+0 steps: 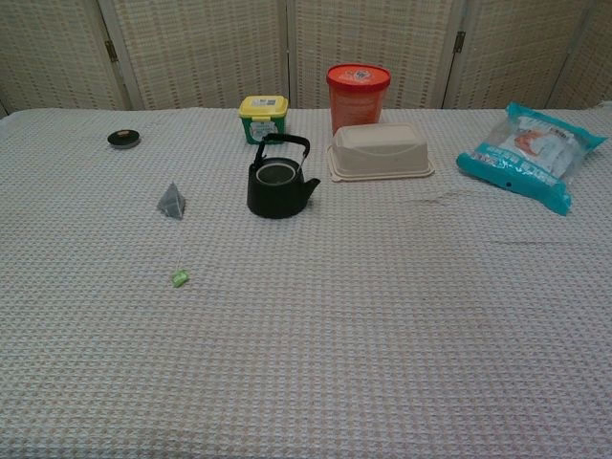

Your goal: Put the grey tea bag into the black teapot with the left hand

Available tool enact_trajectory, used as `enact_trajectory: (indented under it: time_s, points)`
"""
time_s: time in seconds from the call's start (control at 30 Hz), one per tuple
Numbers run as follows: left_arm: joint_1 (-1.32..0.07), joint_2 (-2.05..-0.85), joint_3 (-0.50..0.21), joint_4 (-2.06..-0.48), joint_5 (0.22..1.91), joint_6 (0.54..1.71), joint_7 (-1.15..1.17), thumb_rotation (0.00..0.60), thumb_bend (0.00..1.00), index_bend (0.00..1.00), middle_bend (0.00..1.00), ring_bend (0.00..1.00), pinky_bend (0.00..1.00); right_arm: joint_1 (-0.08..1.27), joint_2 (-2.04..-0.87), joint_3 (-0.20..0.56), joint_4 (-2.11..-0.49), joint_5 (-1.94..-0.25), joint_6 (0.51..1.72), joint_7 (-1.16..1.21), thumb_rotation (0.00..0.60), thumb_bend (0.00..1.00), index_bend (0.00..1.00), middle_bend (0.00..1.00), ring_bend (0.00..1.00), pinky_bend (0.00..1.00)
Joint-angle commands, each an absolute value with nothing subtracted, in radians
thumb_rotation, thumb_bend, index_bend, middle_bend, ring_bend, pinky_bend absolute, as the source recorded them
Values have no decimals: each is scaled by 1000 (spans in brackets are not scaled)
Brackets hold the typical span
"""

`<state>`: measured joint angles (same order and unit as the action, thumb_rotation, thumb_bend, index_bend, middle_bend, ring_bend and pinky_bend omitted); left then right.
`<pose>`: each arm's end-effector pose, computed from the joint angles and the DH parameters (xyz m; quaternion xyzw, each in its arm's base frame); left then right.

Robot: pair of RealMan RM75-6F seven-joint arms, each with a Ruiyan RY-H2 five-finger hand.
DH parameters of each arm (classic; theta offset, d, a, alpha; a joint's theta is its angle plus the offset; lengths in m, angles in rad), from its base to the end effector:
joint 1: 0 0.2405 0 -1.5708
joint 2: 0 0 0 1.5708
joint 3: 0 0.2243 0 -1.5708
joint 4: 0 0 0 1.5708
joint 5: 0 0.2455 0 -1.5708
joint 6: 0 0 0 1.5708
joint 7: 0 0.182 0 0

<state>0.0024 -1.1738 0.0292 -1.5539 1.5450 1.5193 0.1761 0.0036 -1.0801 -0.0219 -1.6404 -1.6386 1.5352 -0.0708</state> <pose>-0.3161 0.1734 0.0910 -0.6333 -0.3615 -0.3041 0.6129 -0.2908 -0.1770 0.1077 0.6377 -0.3648 0.3606 0.5747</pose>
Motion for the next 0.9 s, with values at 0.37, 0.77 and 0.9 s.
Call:
enact_trajectory:
  time_s: [0.37, 0.77, 0.9]
  points:
    - [-8, -1177, 68, -1552, 1654, 1539, 149, 600, 4, 0, 0, 0, 161, -18, -1073, -43, -1629, -1685, 1581, -44, 600, 241, 0, 0, 0, 0]
    - [-150, -1163, 62, -1646, 1744, 1425, -32, 600, 73, 406, 1000, 1000, 1000, -13, -1070, -45, -1629, -1716, 1593, -33, 600, 242, 0, 0, 0, 0]
    - [-183, -1144, 54, -1738, 1700, 1337, 95, 600, 88, 410, 1000, 1000, 1000, -22, -1064, -45, -1622, -1724, 1620, -6, 600, 242, 0, 0, 0, 0]
